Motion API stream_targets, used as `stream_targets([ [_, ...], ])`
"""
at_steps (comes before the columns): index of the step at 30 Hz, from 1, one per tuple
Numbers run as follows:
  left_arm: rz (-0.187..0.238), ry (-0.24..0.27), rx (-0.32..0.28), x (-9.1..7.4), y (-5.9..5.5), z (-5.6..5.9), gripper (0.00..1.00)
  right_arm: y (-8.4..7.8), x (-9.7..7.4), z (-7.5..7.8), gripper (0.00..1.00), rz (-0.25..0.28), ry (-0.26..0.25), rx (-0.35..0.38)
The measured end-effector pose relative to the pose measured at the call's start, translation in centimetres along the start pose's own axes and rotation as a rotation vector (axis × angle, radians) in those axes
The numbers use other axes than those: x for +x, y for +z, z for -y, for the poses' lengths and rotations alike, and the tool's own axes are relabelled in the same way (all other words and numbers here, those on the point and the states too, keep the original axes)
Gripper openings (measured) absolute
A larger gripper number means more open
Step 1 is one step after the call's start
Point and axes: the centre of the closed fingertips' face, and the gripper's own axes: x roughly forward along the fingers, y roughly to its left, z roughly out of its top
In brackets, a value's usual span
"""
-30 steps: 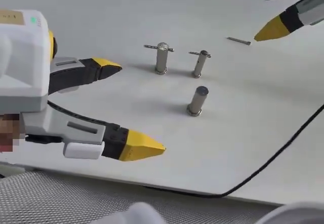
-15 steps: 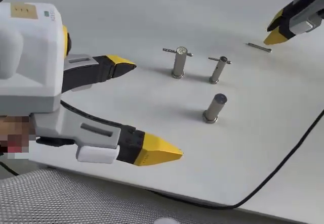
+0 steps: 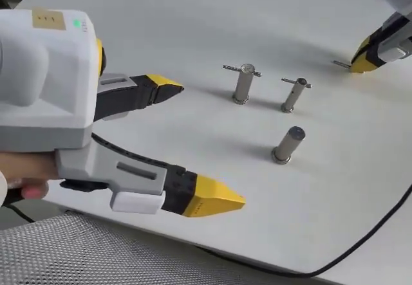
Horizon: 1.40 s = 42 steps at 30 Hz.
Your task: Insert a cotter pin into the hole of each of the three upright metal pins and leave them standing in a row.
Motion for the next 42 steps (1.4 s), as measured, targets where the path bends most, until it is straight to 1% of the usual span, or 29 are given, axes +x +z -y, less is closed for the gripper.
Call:
stream_targets([
  [6, -0.001, -0.002, 0.002, 0.2, 0.0, 0.1, 0.99, 0.0, -0.2, 0.0, 0.0, -0.018, -0.013, -0.005],
  [10, 0.0, 0.001, -0.005, 0.1, -0.1, 0.0, 0.99, -0.1, -0.3, -0.1, 0.0, -0.019, -0.017, -0.002],
  [15, -0.007, 0.008, -0.012, 0.2, -0.4, 0.0, 0.99, -0.1, -0.5, -0.3, 0.0, -0.008, -0.017, 0.043],
  [16, -0.008, 0.009, -0.016, 0.3, -0.4, 0.1, 0.99, 0.0, -0.5, -0.4, 0.0, -0.011, -0.018, 0.041],
  [19, -0.008, 0.011, -0.024, 0.3, -0.5, 0.1, 0.94, 0.0, -0.6, -0.7, 0.0, -0.028, -0.028, 0.011],
  [21, -0.005, 0.018, -0.03, 0.3, -0.5, -0.1, 0.95, 0.1, -0.6, -0.9, 0.0, -0.039, -0.034, -0.001],
  [22, -0.002, 0.019, -0.031, 0.2, -0.5, -0.1, 0.95, 0.2, -0.7, -1.4, 0.0, -0.039, -0.024, -0.013],
  [25, 0.002, 0.027, -0.038, 0.1, -0.3, -0.3, 0.95, 0.5, -1.1, -1.7, 0.0, -0.029, -0.031, -0.021],
  [27, -0.001, 0.043, -0.037, 0.0, -0.2, -0.5, 0.95, 0.7, -1.7, -2.0, 0.0, -0.016, -0.033, -0.021],
  [28, -0.003, 0.05, -0.041, 0.0, -0.2, -0.7, 0.95, 1.1, -2.0, -2.4, 0.0, 0.01, -0.026, -0.013],
  [29, -0.002, 0.06, -0.048, 0.0, -0.2, -0.9, 0.95, 1.0, -1.6, -2.1, 0.0, 0.024, -0.024, -0.013],
  [30, 0.0, 0.061, -0.048, 0.0, -0.1, -0.8, 0.95, 1.1, -1.8, -2.2, 0.0, 0.035, -0.028, -0.019],
  [32, 0.008, 0.06, -0.058, 0.0, 0.1, -0.8, 0.91, 1.4, -2.6, -2.4, 0.0, 0.054, -0.048, -0.042],
  [33, 0.01, 0.06, -0.061, 0.0, 0.2, -0.8, 0.89, 1.5, -2.8, -2.4, 0.0, 0.059, -0.053, -0.047],
  [34, 0.016, 0.059, -0.075, 0.1, 0.3, -0.8, 0.88, 1.8, -3.4, -2.8, 0.0, 0.083, -0.07, -0.054],
  [36, 0.015, 0.058, -0.099, 0.3, 0.2, -0.9, 0.86, 2.2, -4.0, -3.4, 0.0, 0.123, -0.089, -0.062],
  [37, 0.02, 0.054, -0.109, 0.4, 0.1, -0.8, 0.86, 2.0, -3.5, -2.6, 0.0, 0.132, -0.093, -0.066],
  [38, 0.02, 0.046, -0.129, 0.4, -0.1, -0.9, 0.85, 1.7, -3.4, -2.3, 0.0, 0.137, -0.109, -0.07],
  [39, 0.018, 0.042, -0.137, 0.4, -0.2, -0.9, 0.83, 1.7, -3.8, -2.7, 0.0, 0.144, -0.12, -0.078],
  [42, 0.023, 0.039, -0.151, 0.5, -0.3, -1.0, 0.8, 2.0, -5.1, -4.1, 0.0, 0.203, -0.153, -0.065],
])
